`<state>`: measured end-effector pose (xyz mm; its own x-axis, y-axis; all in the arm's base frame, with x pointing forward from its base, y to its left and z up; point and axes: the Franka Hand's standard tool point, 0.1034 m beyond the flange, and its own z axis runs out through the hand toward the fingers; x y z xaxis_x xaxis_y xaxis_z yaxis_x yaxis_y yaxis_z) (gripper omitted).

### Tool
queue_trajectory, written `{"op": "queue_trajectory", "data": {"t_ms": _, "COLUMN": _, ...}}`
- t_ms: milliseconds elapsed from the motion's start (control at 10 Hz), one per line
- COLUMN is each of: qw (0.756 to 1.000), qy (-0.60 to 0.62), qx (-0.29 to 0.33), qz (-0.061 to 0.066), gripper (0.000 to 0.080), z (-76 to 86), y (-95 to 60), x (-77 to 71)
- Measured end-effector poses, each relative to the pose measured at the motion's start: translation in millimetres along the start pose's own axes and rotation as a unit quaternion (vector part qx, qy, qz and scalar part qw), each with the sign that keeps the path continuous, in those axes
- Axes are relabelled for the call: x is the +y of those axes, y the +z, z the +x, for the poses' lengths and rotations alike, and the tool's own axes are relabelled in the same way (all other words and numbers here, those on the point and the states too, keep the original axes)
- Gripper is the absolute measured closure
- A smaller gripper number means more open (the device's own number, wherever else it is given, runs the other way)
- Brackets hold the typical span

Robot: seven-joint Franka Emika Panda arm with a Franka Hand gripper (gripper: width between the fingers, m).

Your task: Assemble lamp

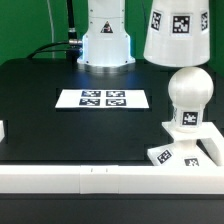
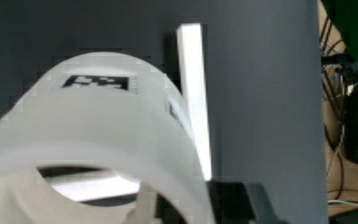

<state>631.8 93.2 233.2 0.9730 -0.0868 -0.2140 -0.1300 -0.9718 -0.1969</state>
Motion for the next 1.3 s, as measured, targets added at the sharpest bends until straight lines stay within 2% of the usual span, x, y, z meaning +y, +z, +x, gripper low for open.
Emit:
{"op": "queue_trajectory", "data": {"t_ms": 300, "qw": 1.000, "qy": -0.006, "qx": -0.002, "qz": -0.004, "gripper": 0.0755, "z": 9.0, "y": 28.4, "x": -6.7}}
{"op": "queue_trajectory", "data": {"t_ms": 700, "qw": 1.000, "qy": -0.008, "qx": -0.005, "qz": -0.009, "gripper": 0.0755, "z": 7.2, "y": 61.6, "x": -7.5}}
{"op": "queue_trajectory", "data": {"t_ms": 1000, "qw": 1.000, "qy": -0.006, "qx": -0.006, "qz": -0.011, "gripper": 0.0755, "z": 4.5, "y": 73.9, "x": -4.2}}
{"op": "queue_trajectory", "data": {"t_ms": 1300, "qw": 1.000, "qy": -0.005, "qx": -0.008, "qz": -0.012, "gripper": 0.0755, "z": 3.4, "y": 77.3, "x": -3.0}}
